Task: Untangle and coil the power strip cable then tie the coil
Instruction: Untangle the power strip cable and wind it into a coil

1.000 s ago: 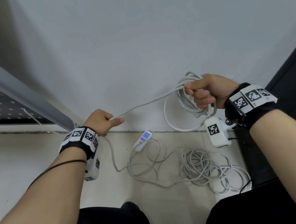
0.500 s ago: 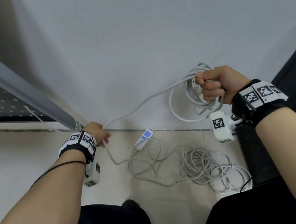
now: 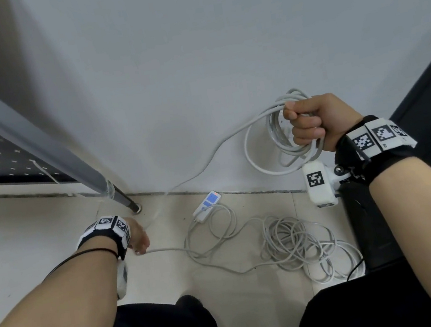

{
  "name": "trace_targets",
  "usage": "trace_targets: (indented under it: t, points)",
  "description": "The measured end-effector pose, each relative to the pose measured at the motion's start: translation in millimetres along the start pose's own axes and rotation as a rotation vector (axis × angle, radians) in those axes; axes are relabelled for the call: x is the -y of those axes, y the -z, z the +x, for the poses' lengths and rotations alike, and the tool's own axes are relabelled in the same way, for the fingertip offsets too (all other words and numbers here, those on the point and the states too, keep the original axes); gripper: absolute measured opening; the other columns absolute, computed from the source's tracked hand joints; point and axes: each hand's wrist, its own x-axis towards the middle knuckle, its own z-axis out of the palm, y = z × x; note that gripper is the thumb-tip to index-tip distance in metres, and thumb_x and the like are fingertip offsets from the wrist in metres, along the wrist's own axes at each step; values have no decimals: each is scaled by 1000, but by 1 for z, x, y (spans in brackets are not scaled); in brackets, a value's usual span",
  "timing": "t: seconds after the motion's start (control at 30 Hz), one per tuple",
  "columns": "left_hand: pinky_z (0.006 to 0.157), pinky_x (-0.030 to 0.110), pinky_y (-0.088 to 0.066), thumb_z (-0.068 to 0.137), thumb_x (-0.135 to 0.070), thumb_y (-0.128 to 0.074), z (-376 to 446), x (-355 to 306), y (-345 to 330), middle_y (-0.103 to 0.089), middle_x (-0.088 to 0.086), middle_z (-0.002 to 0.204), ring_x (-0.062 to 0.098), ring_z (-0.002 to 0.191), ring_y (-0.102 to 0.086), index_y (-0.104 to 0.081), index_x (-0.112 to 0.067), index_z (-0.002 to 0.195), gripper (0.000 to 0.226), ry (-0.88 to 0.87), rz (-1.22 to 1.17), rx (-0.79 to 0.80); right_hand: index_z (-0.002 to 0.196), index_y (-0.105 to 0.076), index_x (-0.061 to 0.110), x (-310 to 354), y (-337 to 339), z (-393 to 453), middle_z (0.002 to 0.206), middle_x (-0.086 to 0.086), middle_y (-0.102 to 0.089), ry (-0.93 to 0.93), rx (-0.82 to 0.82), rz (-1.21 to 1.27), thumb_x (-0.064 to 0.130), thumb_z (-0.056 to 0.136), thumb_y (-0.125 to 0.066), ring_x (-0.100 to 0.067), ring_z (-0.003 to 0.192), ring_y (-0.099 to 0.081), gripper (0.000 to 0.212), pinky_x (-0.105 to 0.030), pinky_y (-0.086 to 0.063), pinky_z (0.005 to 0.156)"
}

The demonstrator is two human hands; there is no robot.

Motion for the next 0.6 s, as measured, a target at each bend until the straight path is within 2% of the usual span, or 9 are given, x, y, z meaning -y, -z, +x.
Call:
trace_targets:
  t: [0.03,0.1,0.17,0.2,0.27,0.33,0.4,0.5,0.6]
  points:
    - [60,10,-48,91,-20,-67,-2,0,0,-71,6,115,13,85,-63,-69,-8,117,29,5,-1,-26,71,-44,13,2,2,-1,35,11,-25,11,-10,9,18,102,-36,-4,28,-21,33,-25,-15,44]
    - [65,9,-45,92,-23,-67,-7,0,4,-68,3,118,10,92,-66,-67,-11,120,31,-16,-80,-113,71,-44,13,3,5,-2,36,11,-25,22,-26,5,17,102,-35,-5,28,-21,32,-24,-16,43]
    - [57,13,-48,93,-11,-64,3,2,6,-70,9,89,6,67,-70,-66,0,112,22,-97,-310,-179,71,-45,13,2,5,0,36,11,-26,24,-30,-21,16,101,-35,-5,28,-21,32,-26,-12,45]
    - [50,19,-47,95,-6,-59,5,2,6,-64,10,72,9,49,-65,-67,3,104,15,-137,-456,-219,72,-46,12,1,3,1,36,10,-27,26,-30,-36,16,102,-36,-5,28,-21,31,-27,-11,46]
    - [48,24,-41,98,-6,-54,3,-4,13,-50,9,57,17,36,-51,-66,-3,87,16,-212,-570,-262,77,-52,9,0,-1,4,37,8,-30,39,-29,-53,16,102,-37,-6,29,-24,30,-25,-11,45]
    - [46,21,-38,96,-11,-58,-2,-21,25,-47,7,56,17,41,-42,-70,-9,81,19,-324,-445,-344,86,-59,3,0,-5,6,39,5,-35,61,-16,-58,14,103,-37,-9,31,-30,29,-19,-22,40]
    - [52,15,-40,91,-18,-67,-17,-44,41,-58,1,60,16,56,-50,-75,-18,82,12,-468,-241,-419,95,-62,-1,-3,-10,7,44,0,-46,81,0,-75,10,102,-40,-12,36,-40,26,-20,-35,42]
    - [77,20,-42,89,-22,-70,-42,-76,57,-73,1,86,14,84,-60,-75,-30,82,12,-609,-127,-358,95,-63,2,-8,-18,9,60,-6,-64,77,-3,-112,1,99,-43,-17,50,-59,20,-26,-50,55]
    - [79,24,-40,88,-18,-70,-63,-99,59,-73,2,88,9,83,-57,-77,-26,88,10,-724,-118,-288,88,-58,5,-13,-25,12,82,-13,-72,53,6,-162,-8,96,-42,-22,71,-71,22,-29,-55,64]
